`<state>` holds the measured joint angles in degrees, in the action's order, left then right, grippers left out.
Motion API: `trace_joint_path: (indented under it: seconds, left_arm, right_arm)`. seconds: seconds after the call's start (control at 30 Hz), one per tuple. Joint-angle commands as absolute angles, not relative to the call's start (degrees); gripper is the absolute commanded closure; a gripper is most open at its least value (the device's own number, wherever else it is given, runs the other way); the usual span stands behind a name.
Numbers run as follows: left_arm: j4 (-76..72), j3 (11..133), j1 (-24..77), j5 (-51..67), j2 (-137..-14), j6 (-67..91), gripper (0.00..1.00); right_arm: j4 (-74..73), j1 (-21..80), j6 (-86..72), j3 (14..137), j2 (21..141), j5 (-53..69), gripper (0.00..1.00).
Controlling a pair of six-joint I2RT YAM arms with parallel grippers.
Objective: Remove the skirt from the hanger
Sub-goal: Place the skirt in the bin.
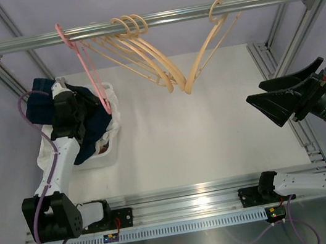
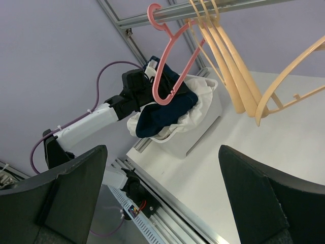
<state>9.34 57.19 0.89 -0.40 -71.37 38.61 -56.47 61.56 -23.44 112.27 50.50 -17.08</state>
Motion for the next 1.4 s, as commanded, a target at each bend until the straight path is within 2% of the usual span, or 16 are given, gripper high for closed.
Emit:
trace_joint_path:
  seconds: [0.0,0.13,0.27,0.4,0.47,0.5,0.6,0.7,0.73,0.77,1.03,1.37]
  left_arm:
    - [8.26,53.54,-1.30,3.42,-70.66,46.84,1.00]
    - [4.15,49.40,-5.08,7.55,-74.68,48.16,1.00]
    - [-2.89,44.04,-7.73,16.86,-81.62,50.62,1.00]
    - [-4.83,42.54,-8.00,19.77,-85.95,50.54,1.00]
    - [-5.01,42.01,-8.09,19.60,-85.96,50.10,0.94]
    - [-4.49,42.01,-8.09,19.34,-85.26,49.92,0.81]
    - [-0.54,42.89,-8.09,16.27,-80.27,48.34,0.58]
    - [8.14,46.31,-8.09,12.75,-74.74,45.36,0.27]
    - [9.57,47.10,-8.09,11.87,-73.40,44.57,0.09]
    - [10.89,48.07,-8.09,10.39,-72.08,42.65,0.03]
    - [23.55,59.32,-8.17,5.19,-63.64,36.12,0.01]
    - [26.98,62.30,-8.96,0.97,-60.91,35.78,0.01]
  right_arm:
    - [-55.46,61.79,-24.52,112.50,50.36,-18.19,0.01]
    - [-55.28,61.87,-24.96,112.32,49.83,-18.02,0.01]
    - [-55.28,61.88,-25.22,112.15,49.83,-18.11,0.01]
    - [-56.42,61.88,-25.57,111.97,50.18,-18.63,0.01]
    - [-57.04,61.79,-25.84,111.97,50.71,-18.98,0.01]
    - [-57.39,61.87,-25.84,111.97,50.89,-18.98,0.00]
    - [-57.57,61.88,-26.01,111.80,51.15,-18.90,0.00]
    - [-57.22,61.87,-26.19,111.10,50.72,-18.72,0.01]
    - [-56.87,61.79,-26.19,110.57,50.54,-18.55,0.01]
    - [-56.69,61.87,-26.28,110.31,50.36,-18.37,0.01]
    - [-56.16,61.87,-26.37,109.42,49.92,-18.28,0.00]
    - [-57.57,61.79,-26.02,109.86,50.10,-18.72,0.01]
